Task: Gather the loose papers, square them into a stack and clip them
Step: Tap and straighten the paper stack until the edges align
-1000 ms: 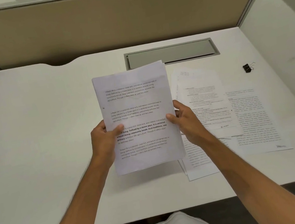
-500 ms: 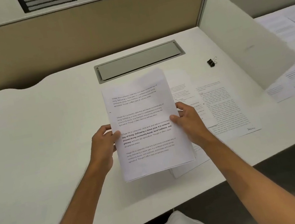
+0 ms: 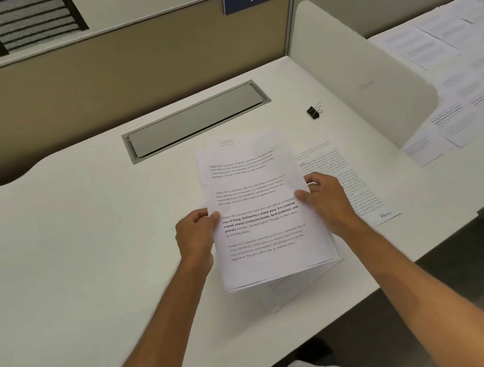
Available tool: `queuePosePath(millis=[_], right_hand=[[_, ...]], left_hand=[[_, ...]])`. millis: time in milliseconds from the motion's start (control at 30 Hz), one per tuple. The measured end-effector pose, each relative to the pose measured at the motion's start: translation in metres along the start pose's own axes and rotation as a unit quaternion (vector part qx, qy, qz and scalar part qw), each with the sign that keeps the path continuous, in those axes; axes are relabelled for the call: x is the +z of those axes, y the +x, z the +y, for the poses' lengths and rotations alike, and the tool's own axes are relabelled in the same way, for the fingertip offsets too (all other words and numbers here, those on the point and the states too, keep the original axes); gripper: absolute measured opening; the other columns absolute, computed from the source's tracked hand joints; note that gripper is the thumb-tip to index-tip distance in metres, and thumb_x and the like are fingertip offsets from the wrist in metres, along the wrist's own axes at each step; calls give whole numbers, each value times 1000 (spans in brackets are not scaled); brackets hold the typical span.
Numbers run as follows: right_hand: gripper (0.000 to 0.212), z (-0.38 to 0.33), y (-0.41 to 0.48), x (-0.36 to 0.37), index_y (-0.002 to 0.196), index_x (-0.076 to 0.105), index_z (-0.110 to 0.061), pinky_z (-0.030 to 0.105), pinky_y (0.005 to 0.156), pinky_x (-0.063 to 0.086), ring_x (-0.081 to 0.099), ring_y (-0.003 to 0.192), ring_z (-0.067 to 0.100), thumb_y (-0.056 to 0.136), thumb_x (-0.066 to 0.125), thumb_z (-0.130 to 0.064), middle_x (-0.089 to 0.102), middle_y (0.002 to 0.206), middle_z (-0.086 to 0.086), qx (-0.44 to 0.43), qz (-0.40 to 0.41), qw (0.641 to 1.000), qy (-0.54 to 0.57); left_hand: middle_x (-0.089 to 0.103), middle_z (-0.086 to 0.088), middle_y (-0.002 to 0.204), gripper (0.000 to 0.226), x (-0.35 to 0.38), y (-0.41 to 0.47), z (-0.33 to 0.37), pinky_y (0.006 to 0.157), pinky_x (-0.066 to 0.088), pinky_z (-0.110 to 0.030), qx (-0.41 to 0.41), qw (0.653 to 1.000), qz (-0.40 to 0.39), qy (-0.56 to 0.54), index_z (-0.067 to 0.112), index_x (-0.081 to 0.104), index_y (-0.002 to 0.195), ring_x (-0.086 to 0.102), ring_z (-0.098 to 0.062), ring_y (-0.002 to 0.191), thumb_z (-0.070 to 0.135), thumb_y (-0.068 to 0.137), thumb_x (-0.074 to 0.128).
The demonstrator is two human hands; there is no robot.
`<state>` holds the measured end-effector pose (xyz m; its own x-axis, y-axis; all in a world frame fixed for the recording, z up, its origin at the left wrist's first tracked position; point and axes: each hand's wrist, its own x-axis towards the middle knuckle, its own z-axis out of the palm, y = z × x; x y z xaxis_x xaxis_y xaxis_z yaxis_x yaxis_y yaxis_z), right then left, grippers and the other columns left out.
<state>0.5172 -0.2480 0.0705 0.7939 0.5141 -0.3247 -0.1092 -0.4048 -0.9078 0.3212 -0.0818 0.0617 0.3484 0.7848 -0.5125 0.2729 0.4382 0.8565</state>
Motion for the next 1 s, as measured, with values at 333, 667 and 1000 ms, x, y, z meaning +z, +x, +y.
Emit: queuePosePath(millis=[333,667,1000], right_hand=[[13,9,88,-28,92,62,-14,27,66,52,66,78,19,87,70,-4,68,87,2,28,-29,992,-123],[8,16,140,-20,84,55,-14,25,53,39,63,86,28,82,58,-7,65,104,11,67,-49,973,-215],[31,12,144,-3,109,57,-12,34,72,54,66,98,29,79,66,-13,65,114,9,132,-26,972,-191]], left_hand=[[78,-2,92,9,83,43,-4,89,60,-46,-27,997,53,57,20,76,88,75,-26,89,11,86,74],[70,-10,113,9,109,90,-13,85,61,-45,-6,967,122,222,31,71,81,70,-29,99,25,76,76],[49,-15,127,26,112,91,-3,102,42,-45,-35,897,117,424,26,65,113,49,-35,123,35,90,68]])
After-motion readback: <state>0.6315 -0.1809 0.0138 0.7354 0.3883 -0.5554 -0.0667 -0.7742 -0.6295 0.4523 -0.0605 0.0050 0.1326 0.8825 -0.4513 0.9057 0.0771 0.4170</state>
